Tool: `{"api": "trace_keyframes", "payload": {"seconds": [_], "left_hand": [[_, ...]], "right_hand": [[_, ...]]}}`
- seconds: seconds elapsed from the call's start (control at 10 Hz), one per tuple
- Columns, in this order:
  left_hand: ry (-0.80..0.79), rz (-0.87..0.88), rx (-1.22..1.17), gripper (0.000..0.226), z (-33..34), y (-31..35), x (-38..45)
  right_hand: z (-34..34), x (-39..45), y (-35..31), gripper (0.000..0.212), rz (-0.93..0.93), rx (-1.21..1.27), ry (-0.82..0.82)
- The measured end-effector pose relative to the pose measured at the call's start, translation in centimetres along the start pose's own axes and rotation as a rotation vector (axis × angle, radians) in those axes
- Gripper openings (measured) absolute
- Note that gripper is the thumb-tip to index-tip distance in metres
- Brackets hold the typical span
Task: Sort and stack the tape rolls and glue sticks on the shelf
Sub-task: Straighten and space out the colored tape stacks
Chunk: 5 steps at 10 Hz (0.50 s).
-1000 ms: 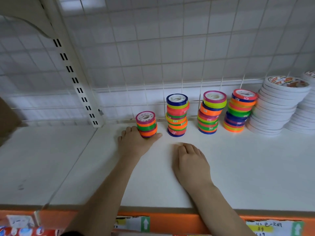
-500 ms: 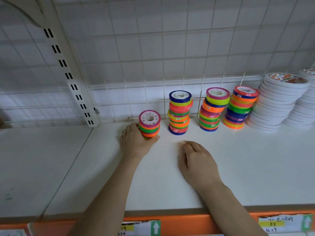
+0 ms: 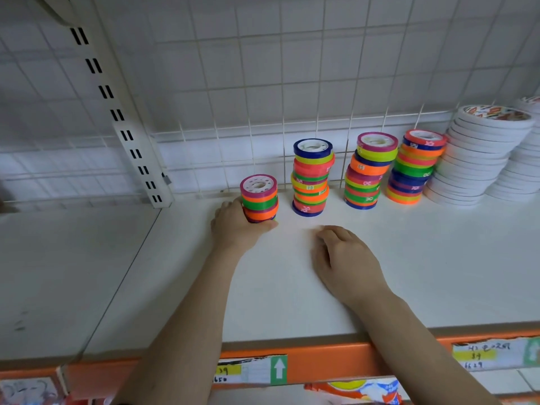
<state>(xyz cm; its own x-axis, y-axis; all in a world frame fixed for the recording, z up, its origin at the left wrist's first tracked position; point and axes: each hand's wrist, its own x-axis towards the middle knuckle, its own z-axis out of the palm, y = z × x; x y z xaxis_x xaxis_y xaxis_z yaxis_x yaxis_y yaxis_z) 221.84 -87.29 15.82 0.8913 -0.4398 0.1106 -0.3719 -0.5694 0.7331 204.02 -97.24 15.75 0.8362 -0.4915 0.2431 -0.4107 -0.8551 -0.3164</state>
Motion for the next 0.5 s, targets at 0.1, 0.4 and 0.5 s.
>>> {"api": "trace_keyframes", "payload": {"seconds": [0.1, 0.4, 0.5], "left_hand": [[-0.024, -0.008, 0.098, 0.071, -0.01, -0.03, 0.05], [0.026, -0.038, 0.108, 0.091, 0.26, -0.32, 0.03], [0.036, -0.042, 0.121, 0.092, 0.27, -0.34, -0.09]], "right_hand": [[-0.03, 0.0, 0.0, 0.039, 0.0, 0.002, -0.009], [-0.18, 0.02, -0.11, 0.04, 0.009, -0.011, -0.025], [-0.2, 0.03, -0.14, 0.04, 0.01, -0.011, -0.031]]}}
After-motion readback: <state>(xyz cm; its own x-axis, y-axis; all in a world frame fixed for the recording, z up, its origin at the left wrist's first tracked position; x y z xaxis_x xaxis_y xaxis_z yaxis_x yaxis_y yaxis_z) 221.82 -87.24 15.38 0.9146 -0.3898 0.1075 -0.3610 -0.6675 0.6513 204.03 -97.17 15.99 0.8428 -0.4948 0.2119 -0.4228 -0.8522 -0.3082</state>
